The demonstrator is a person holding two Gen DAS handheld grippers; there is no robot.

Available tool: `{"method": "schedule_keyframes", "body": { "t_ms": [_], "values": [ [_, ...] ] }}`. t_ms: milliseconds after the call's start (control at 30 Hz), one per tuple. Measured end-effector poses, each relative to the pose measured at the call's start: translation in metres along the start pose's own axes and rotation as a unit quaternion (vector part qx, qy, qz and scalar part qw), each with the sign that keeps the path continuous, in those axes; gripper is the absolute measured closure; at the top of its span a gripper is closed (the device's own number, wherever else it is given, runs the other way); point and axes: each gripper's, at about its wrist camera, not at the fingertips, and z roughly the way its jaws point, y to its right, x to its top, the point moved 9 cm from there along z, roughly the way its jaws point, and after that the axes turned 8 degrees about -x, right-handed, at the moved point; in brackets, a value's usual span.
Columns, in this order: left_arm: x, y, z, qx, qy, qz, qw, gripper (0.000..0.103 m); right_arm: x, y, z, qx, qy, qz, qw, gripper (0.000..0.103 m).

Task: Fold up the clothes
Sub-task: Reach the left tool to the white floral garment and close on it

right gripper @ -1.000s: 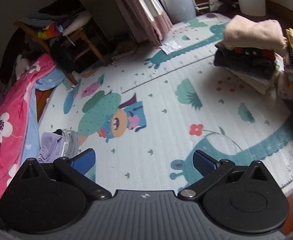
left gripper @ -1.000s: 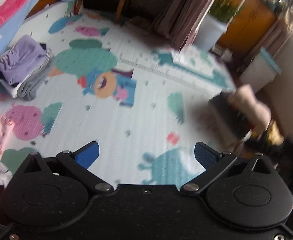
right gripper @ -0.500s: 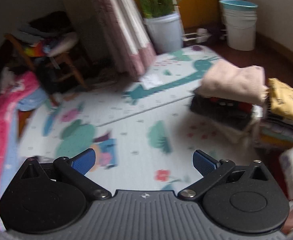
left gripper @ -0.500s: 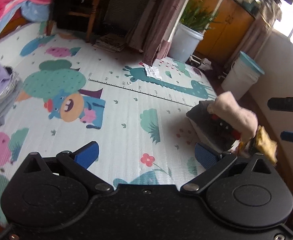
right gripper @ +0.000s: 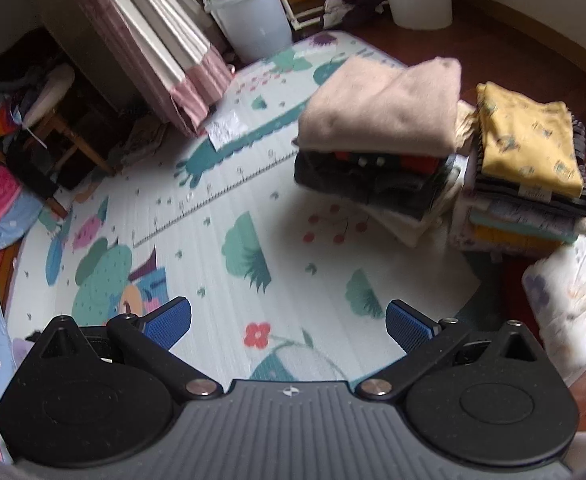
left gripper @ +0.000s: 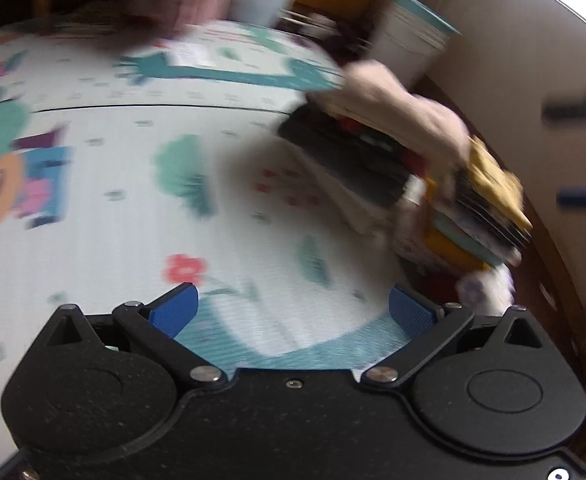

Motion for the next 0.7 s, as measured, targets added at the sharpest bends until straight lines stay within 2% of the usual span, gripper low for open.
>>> {"method": "schedule_keyframes", "body": {
  "t_ms": [100, 133, 200, 267, 333, 433, 500, 600, 700],
  "values": [
    [0.001, 0.034, 0.043, -0.048, -0.011, 0.048, 0.9976, 0.002, 0.007, 0.012, -0.010, -0.004, 0.010, -0.047, 0.999, 0.000],
    [0.003, 0.047, 0.057, -0.065, -0.014, 0.063, 0.9958, 0.002, 0.007, 0.021, -0.009, -0.020, 0.015, -0.072, 0.997, 0.000],
    [0.007, 0.073, 0.085, -0.090, -0.020, 0.092, 0.9915, 0.003, 0.003, 0.052, 0.004, -0.085, 0.007, -0.114, 0.990, 0.000],
    [0.012, 0.102, 0.110, -0.108, -0.025, 0.128, 0.9856, 0.003, -0.007, 0.097, 0.026, -0.148, -0.024, -0.136, 0.979, 0.000],
    [0.014, 0.133, 0.134, -0.129, -0.032, 0.158, 0.9785, 0.004, -0.021, 0.147, 0.046, -0.186, -0.068, -0.122, 0.973, 0.000],
    [0.006, 0.175, 0.168, -0.161, -0.050, 0.185, 0.9682, 0.007, -0.034, 0.211, 0.059, -0.211, -0.111, -0.084, 0.968, 0.000],
    [-0.004, 0.200, 0.193, -0.174, -0.066, 0.198, 0.9622, 0.012, -0.038, 0.247, 0.060, -0.239, -0.122, -0.067, 0.961, 0.000],
    [-0.019, 0.233, 0.229, -0.187, -0.089, 0.214, 0.9546, 0.015, -0.041, 0.293, 0.050, -0.310, -0.120, -0.035, 0.942, 0.000],
    [-0.026, 0.256, 0.256, -0.183, -0.098, 0.238, 0.9489, 0.016, -0.047, 0.318, 0.048, -0.342, -0.121, -0.019, 0.932, 0.000]
  ]
}}
